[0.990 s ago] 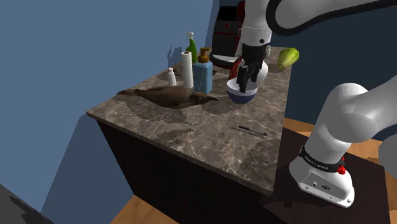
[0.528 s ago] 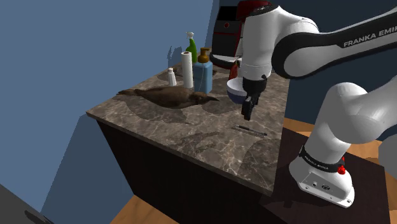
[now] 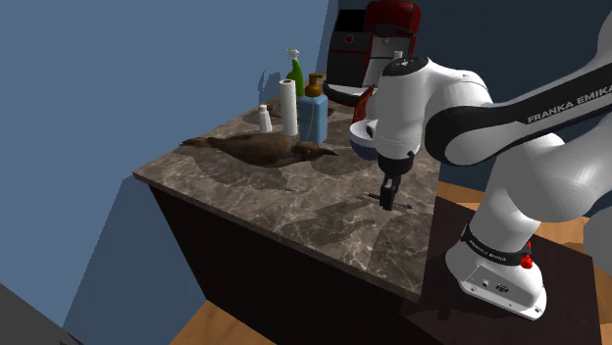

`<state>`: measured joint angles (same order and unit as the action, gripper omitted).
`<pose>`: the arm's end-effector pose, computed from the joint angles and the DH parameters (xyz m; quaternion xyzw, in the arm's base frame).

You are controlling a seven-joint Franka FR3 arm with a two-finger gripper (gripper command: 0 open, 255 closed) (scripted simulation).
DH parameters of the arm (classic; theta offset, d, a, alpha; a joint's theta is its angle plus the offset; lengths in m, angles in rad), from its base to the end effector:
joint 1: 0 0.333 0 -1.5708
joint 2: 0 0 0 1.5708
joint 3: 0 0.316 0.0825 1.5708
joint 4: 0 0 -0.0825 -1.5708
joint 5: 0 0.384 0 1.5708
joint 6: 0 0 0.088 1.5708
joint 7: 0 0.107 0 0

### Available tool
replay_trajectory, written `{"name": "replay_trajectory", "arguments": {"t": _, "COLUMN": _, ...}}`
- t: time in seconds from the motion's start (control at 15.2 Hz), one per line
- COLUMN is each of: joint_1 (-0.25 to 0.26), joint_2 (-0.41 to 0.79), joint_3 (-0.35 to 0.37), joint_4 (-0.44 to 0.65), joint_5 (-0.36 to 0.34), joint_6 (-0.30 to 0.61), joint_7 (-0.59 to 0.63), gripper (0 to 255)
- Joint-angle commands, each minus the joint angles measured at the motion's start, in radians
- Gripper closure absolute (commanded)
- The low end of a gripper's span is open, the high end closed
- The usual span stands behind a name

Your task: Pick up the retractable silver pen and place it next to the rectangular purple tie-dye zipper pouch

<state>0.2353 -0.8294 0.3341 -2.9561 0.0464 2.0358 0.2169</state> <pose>0.2389 0.1281 0.3513 0.9876 0.1045 -0.0204 0.1151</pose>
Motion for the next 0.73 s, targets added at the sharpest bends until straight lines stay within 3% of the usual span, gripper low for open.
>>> {"name": "replay_trajectory", "arguments": {"t": 0.0, "joint_1": -0.004, "joint_2": 0.011, "joint_3": 0.001, "joint_4": -0.022, "joint_5": -0.002, "joint_6": 0.034, "joint_7": -0.001, "gripper": 0}}
{"name": "replay_trajectory", "arguments": {"t": 0.59, "joint_1": -0.007, "joint_2": 0.024, "joint_3": 0.004, "joint_4": -0.038, "joint_5": -0.002, "joint_6": 0.063, "joint_7": 0.000, "gripper": 0}}
{"name": "replay_trajectory", "arguments": {"t": 0.66, "joint_1": -0.007, "joint_2": 0.024, "joint_3": 0.004, "joint_4": -0.038, "joint_5": -0.002, "joint_6": 0.063, "joint_7": 0.000, "gripper": 255}}
